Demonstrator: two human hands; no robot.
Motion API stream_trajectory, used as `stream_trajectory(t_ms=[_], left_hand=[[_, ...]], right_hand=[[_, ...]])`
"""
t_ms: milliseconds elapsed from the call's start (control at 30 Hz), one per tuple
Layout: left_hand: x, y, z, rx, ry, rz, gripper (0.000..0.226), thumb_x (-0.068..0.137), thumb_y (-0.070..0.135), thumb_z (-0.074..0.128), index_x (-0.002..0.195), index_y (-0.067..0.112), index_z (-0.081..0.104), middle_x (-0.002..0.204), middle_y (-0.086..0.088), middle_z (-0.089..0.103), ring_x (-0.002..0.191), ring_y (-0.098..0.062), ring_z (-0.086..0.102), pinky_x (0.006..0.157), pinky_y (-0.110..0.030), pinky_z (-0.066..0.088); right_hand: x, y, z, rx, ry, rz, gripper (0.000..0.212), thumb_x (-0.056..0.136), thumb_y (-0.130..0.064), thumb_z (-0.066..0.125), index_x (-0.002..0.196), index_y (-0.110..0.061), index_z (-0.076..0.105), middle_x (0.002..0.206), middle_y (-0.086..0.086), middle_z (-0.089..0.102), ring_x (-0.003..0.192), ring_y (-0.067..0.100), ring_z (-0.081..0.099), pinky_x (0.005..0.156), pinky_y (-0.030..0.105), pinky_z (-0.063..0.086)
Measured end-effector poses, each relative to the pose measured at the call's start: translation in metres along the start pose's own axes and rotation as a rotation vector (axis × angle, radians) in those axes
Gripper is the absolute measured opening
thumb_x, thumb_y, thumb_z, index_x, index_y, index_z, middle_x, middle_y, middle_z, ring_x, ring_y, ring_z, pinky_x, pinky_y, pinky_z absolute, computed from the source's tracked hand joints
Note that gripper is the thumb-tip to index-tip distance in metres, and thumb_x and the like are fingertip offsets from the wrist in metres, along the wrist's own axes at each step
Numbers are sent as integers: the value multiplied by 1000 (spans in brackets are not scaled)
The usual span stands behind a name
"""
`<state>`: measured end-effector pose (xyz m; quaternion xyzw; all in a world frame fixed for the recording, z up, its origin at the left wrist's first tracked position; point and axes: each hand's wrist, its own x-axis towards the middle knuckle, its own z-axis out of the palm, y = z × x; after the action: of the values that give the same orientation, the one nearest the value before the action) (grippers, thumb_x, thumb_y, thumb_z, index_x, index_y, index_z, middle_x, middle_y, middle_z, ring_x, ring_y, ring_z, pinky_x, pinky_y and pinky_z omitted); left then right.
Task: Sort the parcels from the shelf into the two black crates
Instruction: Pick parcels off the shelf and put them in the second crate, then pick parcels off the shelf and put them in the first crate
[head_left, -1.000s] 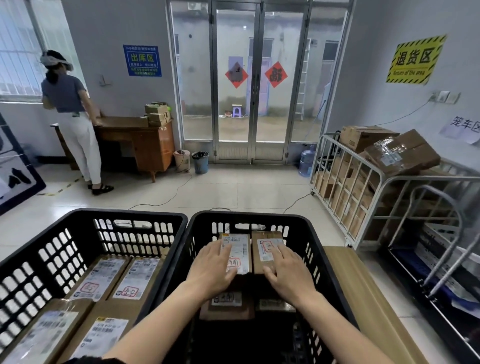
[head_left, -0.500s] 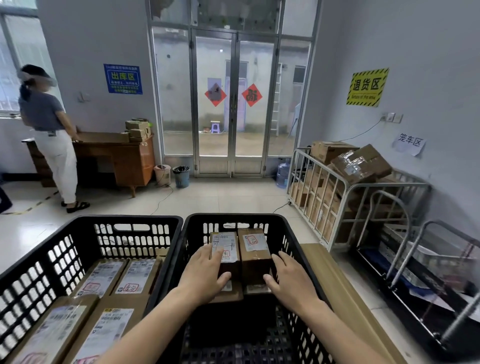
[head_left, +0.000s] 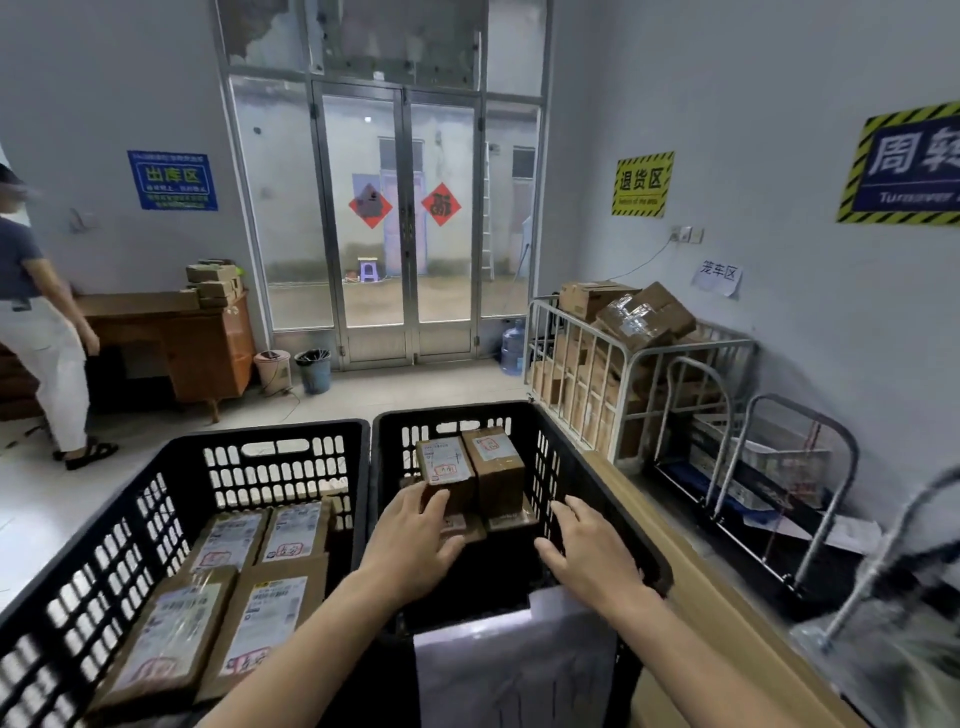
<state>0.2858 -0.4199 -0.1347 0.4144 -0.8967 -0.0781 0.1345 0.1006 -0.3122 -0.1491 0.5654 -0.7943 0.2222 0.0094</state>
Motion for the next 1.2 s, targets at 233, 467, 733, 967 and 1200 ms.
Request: stream_trajectory(t_ms=[233,467,733,967,1200], left_hand=[[-72,-10,-16,-30,-11,39,66,93,47,44,148,19,19,155,-10,15,145,-24,11,118,-35,15],[-133,-1,-25,-74,-42,142,67,93,47,42,148,18,18,157,-10,13,146,-24,7,118,-36,13],[-172,58,-31,-119,-37,344,63,94,45,44,146,17,23,155,-11,19,144,-25,12,116,-36,15],[-202,130,-25,-164,-74,524,64,93,46,45,147,19,22,153,-9,23,141,-26,20,113,-36,24],[-238,220,-15,-215,-115,666,67,92,51,43,148,21,18,156,-9,16,145,-25,11,117,-37,17]], right_hand=[[-72,-43,-6,-8,39,58,52,92,-38,46,137,-13,40,139,5,42,129,19,38,107,29,29],[-150,-66,-15,-58,67,157,48,91,-40,49,131,-14,43,136,5,45,122,20,45,97,29,38],[-239,-61,-63,-113,114,376,57,92,-41,46,141,-15,33,150,7,30,135,24,33,107,35,32],[-315,-35,-109,-165,165,542,59,93,-43,44,143,-15,30,152,6,27,138,22,27,109,35,28],[-398,-2,-159,-208,243,672,58,94,-42,41,144,-15,28,152,5,26,139,21,24,111,31,23]])
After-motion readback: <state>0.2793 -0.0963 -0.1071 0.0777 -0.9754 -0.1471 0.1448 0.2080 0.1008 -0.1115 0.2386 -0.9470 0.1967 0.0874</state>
